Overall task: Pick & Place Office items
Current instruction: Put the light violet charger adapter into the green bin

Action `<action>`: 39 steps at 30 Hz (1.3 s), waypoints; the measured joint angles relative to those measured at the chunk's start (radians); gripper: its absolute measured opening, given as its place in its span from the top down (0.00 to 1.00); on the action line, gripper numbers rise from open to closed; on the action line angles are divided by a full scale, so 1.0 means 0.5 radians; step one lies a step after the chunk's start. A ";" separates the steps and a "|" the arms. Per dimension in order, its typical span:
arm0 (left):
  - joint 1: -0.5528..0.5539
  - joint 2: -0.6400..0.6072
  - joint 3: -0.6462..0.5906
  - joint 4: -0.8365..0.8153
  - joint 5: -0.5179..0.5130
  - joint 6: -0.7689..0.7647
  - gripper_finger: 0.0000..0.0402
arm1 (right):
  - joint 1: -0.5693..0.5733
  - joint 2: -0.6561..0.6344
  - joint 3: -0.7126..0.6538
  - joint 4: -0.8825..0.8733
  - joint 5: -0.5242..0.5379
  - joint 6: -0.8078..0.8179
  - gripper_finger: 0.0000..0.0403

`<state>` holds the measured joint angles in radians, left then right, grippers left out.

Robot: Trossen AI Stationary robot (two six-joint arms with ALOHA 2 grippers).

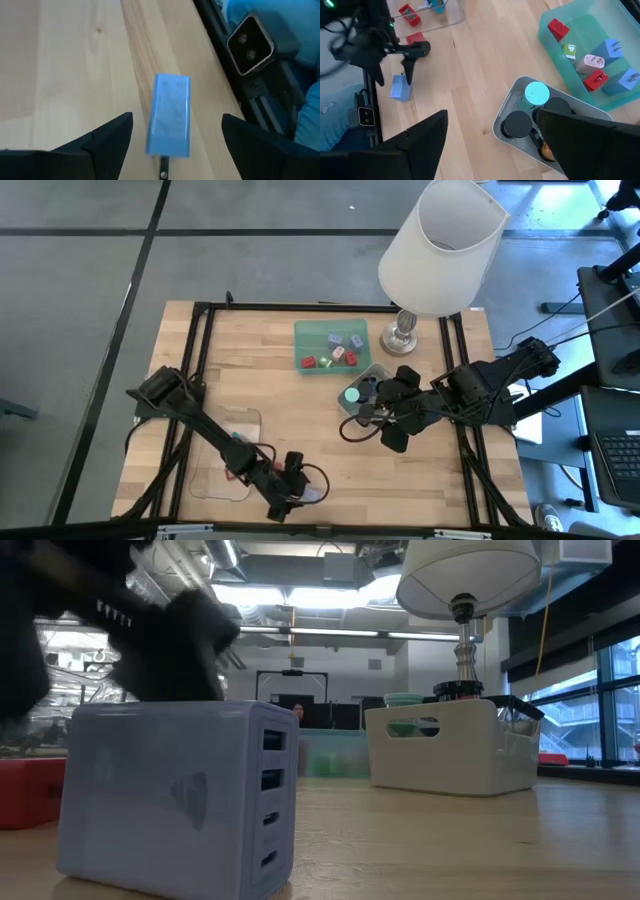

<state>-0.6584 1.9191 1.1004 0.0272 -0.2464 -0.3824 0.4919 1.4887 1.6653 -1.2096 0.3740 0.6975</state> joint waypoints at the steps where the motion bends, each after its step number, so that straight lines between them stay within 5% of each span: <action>1: 0.007 0.023 0.001 0.006 0.012 -0.010 0.24 | 0.001 0.000 0.000 0.004 0.000 0.000 0.23; 9: 0.101 0.075 0.001 0.012 0.102 -0.004 0.30 | 0.000 0.000 0.000 0.011 0.002 -0.001 0.23; 18: 0.092 0.076 0.001 0.052 0.016 -0.117 0.70 | 0.001 0.000 0.000 0.012 0.005 0.000 0.23; 23: 0.137 0.029 0.000 0.180 -0.026 -0.144 0.71 | 0.001 0.000 0.000 0.012 0.005 0.000 0.23; 28: 0.218 -0.203 0.000 0.207 -0.360 -0.086 0.71 | 0.001 0.000 0.000 0.016 0.004 0.000 0.23; 35: 0.423 -0.572 0.000 0.089 -1.157 0.408 0.71 | 0.000 0.000 0.000 0.028 0.003 0.000 0.23; 39: 0.694 -0.672 0.001 0.093 -1.233 0.472 0.71 | 0.000 0.000 0.000 0.030 0.000 0.000 0.23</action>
<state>-0.3112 1.5829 1.1007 0.0734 -0.8629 -0.1462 0.4920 1.4887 1.6653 -1.1943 0.3742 0.6975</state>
